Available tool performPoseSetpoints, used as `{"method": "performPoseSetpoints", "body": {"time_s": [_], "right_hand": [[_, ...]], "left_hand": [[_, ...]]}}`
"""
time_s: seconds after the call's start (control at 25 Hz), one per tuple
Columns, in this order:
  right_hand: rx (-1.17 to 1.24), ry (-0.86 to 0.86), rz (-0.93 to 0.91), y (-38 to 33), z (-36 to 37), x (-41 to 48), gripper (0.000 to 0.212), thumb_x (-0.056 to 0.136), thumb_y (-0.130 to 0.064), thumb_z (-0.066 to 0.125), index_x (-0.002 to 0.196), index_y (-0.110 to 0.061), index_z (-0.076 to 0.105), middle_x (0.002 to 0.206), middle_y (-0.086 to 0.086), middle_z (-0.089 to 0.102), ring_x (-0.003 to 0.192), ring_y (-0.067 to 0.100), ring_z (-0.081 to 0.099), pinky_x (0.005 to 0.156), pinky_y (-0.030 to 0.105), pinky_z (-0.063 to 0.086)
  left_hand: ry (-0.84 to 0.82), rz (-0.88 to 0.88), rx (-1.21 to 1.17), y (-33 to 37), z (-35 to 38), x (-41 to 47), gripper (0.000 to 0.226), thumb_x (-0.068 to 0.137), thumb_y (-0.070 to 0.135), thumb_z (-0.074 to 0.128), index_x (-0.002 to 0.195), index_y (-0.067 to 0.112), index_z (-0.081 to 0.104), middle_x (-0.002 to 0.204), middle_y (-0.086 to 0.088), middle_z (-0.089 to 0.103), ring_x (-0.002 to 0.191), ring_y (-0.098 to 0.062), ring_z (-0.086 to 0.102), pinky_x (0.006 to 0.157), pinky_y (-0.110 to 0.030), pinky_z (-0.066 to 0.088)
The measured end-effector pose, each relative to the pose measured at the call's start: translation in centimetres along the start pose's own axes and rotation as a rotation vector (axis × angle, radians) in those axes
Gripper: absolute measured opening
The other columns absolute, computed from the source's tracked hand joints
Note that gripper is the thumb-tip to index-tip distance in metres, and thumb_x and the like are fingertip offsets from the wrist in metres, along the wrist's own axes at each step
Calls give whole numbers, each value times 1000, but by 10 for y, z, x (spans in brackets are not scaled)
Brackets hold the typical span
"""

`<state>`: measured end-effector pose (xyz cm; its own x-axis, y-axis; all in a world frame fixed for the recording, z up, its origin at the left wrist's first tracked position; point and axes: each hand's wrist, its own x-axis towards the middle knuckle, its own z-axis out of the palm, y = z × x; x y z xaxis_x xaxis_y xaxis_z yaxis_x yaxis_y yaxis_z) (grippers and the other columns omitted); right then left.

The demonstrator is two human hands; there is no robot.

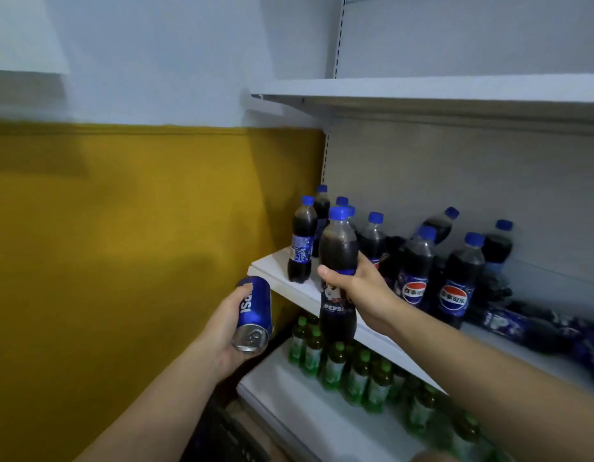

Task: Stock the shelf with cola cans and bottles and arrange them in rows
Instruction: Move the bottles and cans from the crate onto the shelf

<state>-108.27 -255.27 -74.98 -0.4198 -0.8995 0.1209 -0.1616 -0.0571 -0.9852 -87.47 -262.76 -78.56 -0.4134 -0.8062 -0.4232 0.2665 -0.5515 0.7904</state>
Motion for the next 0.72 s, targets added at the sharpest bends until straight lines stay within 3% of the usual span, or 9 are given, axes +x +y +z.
{"method": "performPoseSetpoints", "body": {"time_s": [0.12,0.32,0.48,0.72], "right_hand": [[-112,-26,13,8,53,76,58,78,-17,85,128,-21,57,115,-5,67,109,13,62,89,29,48],[-356,162,-7,28,133,202,63,78,-28,85,127,-21,46,122,3,63,114,26,61,98,45,50],[-317,238,23,44,154,258,71,84,-25,80,139,-20,37,133,9,59,125,32,57,104,51,47],[-254,385,91,49,148,266,80,89,-23,74,151,-21,24,134,12,59,122,35,60,95,51,50]], "left_hand": [[42,34,27,37,-13,49,40,89,42,70,111,10,62,86,-16,68,70,-30,63,68,-36,51],[92,47,79,74,-29,122,43,89,44,70,114,11,59,88,-17,70,70,-29,65,62,-36,53],[104,33,108,81,-43,157,45,89,43,71,115,8,61,92,-20,72,75,-32,67,63,-37,55],[104,32,123,79,-57,166,45,89,43,70,114,6,63,84,-18,74,73,-32,67,67,-39,55]]}}
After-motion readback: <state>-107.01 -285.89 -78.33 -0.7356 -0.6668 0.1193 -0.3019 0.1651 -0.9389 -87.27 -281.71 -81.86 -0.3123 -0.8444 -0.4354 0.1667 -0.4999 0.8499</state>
